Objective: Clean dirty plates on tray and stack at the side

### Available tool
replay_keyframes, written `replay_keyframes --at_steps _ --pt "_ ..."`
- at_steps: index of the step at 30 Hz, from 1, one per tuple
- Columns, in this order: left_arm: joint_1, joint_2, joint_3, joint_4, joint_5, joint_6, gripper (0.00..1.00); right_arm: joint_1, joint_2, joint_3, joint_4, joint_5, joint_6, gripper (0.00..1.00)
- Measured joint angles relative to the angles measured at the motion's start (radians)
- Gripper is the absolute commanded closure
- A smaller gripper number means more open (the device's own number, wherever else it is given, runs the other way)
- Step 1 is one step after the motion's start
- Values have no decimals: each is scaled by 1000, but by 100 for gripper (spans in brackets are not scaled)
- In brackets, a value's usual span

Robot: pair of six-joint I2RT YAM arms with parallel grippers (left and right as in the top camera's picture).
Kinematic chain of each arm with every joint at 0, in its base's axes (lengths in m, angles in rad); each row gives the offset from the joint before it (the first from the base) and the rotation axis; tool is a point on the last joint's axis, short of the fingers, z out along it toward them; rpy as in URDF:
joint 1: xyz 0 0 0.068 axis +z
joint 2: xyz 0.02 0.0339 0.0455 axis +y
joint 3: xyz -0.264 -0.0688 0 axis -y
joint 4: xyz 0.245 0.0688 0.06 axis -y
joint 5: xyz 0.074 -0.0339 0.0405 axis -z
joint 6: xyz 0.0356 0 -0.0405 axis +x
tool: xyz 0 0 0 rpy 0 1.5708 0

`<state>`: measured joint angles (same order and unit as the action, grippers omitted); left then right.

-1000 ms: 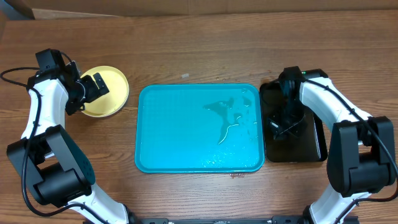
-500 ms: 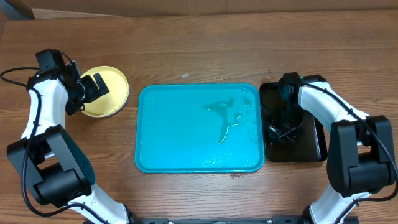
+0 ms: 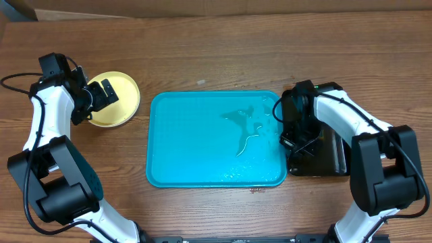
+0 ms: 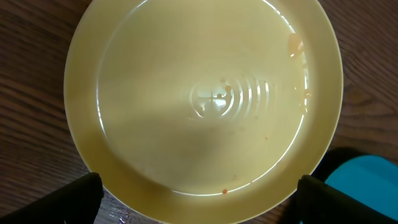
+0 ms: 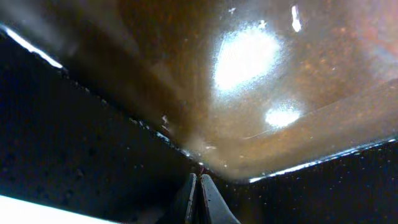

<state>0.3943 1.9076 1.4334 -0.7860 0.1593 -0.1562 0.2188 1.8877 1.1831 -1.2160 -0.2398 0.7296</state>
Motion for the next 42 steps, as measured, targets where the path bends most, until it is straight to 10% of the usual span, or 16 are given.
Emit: replay_keyframes --at_steps 42 --pt "0 0 0 0 0 0 0 -98 2 163 319 157 10 96"
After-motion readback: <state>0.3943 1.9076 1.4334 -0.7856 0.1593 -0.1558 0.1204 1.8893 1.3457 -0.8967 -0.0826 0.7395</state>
